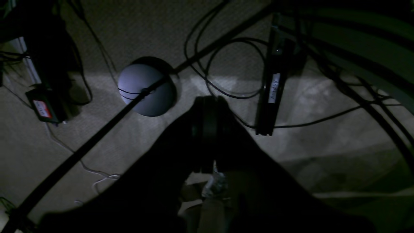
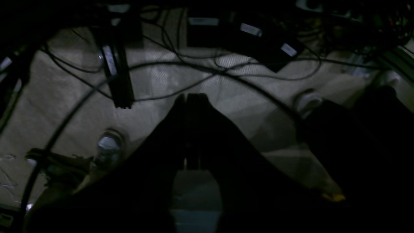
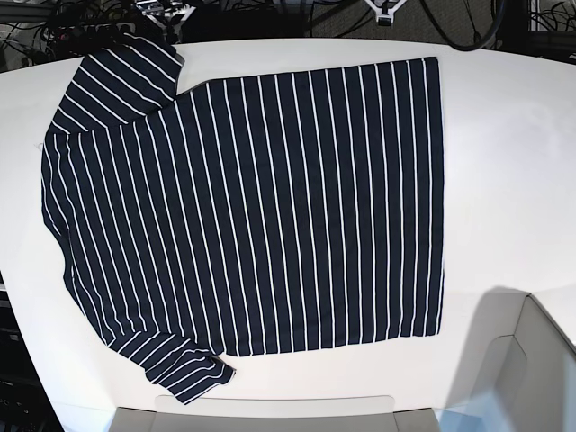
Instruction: Fold the T-shirt properly
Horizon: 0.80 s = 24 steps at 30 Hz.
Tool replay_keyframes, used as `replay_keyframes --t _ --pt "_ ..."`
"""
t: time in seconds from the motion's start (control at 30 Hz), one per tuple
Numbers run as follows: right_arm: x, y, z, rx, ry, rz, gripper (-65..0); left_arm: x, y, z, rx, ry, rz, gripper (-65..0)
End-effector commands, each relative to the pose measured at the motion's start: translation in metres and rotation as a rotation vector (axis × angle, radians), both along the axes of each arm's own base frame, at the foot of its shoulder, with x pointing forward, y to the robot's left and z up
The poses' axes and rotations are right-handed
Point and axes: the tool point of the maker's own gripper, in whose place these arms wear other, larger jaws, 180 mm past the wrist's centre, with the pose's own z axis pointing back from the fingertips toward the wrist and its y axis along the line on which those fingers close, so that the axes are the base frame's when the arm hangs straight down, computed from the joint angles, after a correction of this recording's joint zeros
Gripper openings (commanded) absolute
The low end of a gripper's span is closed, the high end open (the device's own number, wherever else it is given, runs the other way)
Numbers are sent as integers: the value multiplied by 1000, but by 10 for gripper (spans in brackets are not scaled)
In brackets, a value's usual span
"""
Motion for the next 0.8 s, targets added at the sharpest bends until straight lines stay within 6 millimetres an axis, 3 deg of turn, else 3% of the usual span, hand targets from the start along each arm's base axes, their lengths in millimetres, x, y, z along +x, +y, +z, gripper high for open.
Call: replay_keyframes --t 0.0,0.2,0.53,0.77 --pt "2 -6 1 -7 -18 -7 -649 -10 5 2 15 -4 18 -647" --pt "-11 -27 9 -35 -197 -81 -650 -15 19 16 78 -198 110 -646" --pt "-28 -30 35 -34 -466 -53 -647 -24 28 57 142 -492 47 -646" --pt "-30 -37 66 -38 -671 -18 -647 -23 29 101 182 -735 -18 -646"
